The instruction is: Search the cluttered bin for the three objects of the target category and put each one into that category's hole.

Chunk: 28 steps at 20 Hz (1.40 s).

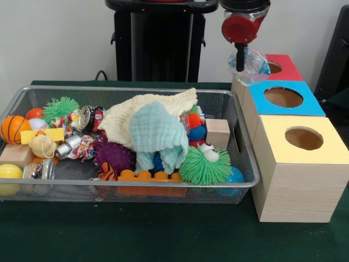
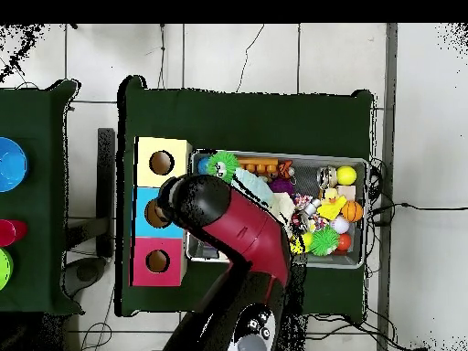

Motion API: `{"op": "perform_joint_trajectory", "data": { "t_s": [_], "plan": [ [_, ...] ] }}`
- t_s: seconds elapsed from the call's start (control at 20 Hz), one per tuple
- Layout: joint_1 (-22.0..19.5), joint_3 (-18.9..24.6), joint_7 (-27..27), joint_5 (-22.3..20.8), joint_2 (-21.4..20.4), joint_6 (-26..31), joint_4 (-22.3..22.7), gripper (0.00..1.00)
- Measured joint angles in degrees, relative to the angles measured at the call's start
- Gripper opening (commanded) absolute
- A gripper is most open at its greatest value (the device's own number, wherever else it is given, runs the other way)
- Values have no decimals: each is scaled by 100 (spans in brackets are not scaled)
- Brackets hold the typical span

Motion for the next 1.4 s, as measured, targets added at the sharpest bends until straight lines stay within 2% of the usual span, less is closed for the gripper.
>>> {"op": "perform_joint_trajectory", "data": {
  "t_s": [0.3,0.6,1.05,1.4],
  "plan": [
    [-541,451,-58,-255,-259,202,23,0],
    [-880,819,-69,-267,-338,202,56,0],
    [-927,1446,-69,-268,-349,113,108,0],
    [-912,1760,-69,-281,-348,14,152,0]
  ]
}}
